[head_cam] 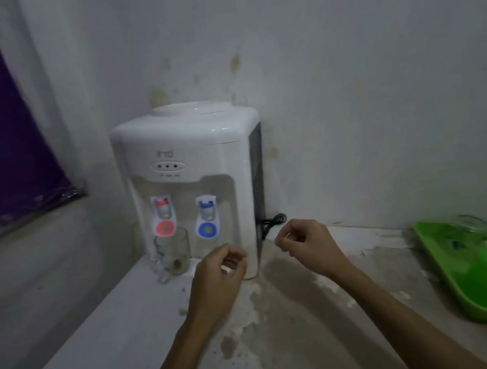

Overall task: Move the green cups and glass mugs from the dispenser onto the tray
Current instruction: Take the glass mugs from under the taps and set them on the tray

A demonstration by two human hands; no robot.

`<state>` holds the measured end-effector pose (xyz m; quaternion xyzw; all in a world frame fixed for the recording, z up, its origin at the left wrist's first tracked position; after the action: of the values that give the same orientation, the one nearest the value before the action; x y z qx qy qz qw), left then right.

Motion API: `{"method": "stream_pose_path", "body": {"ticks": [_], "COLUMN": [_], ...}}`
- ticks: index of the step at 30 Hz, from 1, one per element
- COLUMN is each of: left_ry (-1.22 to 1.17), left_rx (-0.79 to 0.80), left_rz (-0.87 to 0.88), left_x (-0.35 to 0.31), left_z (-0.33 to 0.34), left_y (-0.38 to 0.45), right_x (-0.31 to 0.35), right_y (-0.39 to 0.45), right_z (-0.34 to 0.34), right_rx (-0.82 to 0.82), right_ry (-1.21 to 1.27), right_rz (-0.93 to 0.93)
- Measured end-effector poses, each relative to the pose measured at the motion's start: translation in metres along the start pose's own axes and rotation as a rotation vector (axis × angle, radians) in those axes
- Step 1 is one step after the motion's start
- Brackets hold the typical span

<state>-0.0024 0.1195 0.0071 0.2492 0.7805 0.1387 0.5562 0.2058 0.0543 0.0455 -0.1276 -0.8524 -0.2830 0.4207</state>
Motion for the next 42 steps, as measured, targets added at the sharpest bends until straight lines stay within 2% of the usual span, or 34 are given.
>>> {"method": "stream_pose_path", "body": {"ticks": [5,8,13,17,29,36,42], "left_ry": [0.131,0.209,0.202,0.199,0.203,0.246,0.115], "left_rx": [-0.332,-0.402,-0.281,-0.204,-0.138,0.007,0.104], "left_rz": [-0.029,-0.126,-0.211,-0.152,-0.153,-0.096,-0.002], "left_x": [0.024,0.039,0.061,0.063,0.053,0.03,-0.026], "left_z": [-0.054,-0.074,-0.092,-0.097,-0.108,-0.096,-0.054], "left_y": [0.006,0.013,0.019,0.021,0.031,0.02,0.006], "right_x": [0.008,0.012,0.017,0.016,0.031,0.029,0.016], "right_y": [-0.009,-0.012,-0.019,-0.022,-0.037,-0.046,-0.056], "right_z": [0.054,0.072,0.09,0.094,0.073,0.05,0.008], "right_rx": [0.084,0.102,0.145,0.169,0.152,0.129,0.07], "right_ry": [0.075,0.111,0.157,0.155,0.186,0.248,0.323], "right_rz": [0.021,0.041,0.039,0.058,0.053,0.088,0.17]}}
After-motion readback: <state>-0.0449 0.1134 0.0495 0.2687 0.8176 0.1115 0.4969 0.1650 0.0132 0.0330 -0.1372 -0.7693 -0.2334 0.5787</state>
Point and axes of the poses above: each hand's wrist, its own y-axis towards the middle knuckle, its own z-axis out of the palm, x = y × z, the point moved 2 cm from there along y, towards the middle knuckle, and after that the axes turned 7 degrees about -x, right-handed, at the moved point
